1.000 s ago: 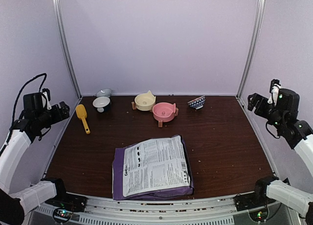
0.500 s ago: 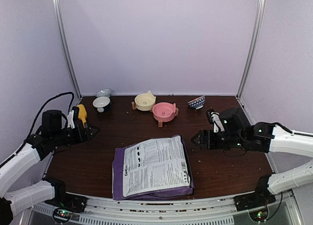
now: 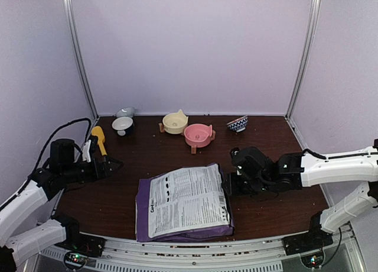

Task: Serve the pet food

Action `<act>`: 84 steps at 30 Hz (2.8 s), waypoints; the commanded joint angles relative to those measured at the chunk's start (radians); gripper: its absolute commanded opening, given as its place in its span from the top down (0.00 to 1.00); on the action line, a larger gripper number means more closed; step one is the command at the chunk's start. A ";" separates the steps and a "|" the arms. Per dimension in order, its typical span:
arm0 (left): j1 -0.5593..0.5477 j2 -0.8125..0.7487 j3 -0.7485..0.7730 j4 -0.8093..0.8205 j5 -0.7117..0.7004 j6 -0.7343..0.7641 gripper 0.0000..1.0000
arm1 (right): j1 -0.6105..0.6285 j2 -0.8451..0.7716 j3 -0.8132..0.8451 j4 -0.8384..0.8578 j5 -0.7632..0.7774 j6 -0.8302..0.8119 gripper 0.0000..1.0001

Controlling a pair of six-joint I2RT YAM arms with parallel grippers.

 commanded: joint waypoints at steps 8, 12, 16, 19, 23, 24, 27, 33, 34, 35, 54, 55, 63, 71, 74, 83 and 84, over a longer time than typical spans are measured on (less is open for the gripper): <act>-0.037 -0.002 -0.120 0.021 0.035 -0.044 0.03 | 0.032 0.155 0.113 -0.169 0.136 0.033 0.73; -0.094 -0.014 -0.207 0.095 0.049 -0.120 0.03 | 0.036 0.190 0.089 -0.137 0.107 0.049 0.74; -0.163 -0.016 -0.284 0.211 0.038 -0.226 0.04 | 0.036 0.195 0.076 -0.125 0.100 0.056 0.76; -0.208 0.000 -0.327 0.299 0.043 -0.300 0.11 | 0.033 0.199 0.069 -0.114 0.095 0.064 0.78; -0.253 0.030 -0.328 0.334 0.020 -0.317 0.22 | 0.032 0.209 0.070 -0.106 0.090 0.073 0.83; -0.259 0.046 -0.328 0.350 0.020 -0.321 0.23 | 0.032 0.208 0.068 -0.106 0.090 0.075 0.84; -0.297 0.112 -0.332 0.421 0.031 -0.349 0.25 | 0.033 0.197 0.066 -0.106 0.093 0.072 0.83; -0.371 0.272 -0.301 0.479 0.014 -0.359 0.31 | 0.033 0.168 0.063 -0.107 0.112 0.078 0.84; -0.377 0.295 -0.294 0.495 0.018 -0.359 0.33 | 0.033 0.165 0.063 -0.107 0.117 0.081 0.84; -0.385 0.317 -0.288 0.512 0.023 -0.359 0.36 | 0.033 0.161 0.061 -0.109 0.120 0.082 0.84; -0.392 0.466 0.033 0.294 -0.191 -0.183 1.00 | -0.090 0.200 0.081 0.049 0.152 -0.005 1.00; -0.382 0.475 0.047 0.300 -0.194 -0.179 1.00 | -0.108 0.211 0.094 0.067 0.147 -0.027 1.00; -0.362 0.512 0.172 0.293 -0.138 -0.104 1.00 | -0.179 0.225 0.159 0.090 0.137 -0.118 0.82; -0.229 0.404 0.471 0.132 0.025 0.075 1.00 | -0.308 0.043 0.116 0.120 0.134 -0.143 0.24; -0.218 0.422 0.633 0.025 0.072 0.139 1.00 | -0.349 0.007 0.163 0.077 0.159 -0.160 0.21; -0.283 0.489 0.789 0.219 0.194 0.082 1.00 | -0.358 -0.060 0.191 0.066 0.133 -0.192 0.20; -0.295 0.501 0.800 0.211 0.188 0.085 1.00 | -0.359 -0.065 0.189 0.071 0.124 -0.192 0.20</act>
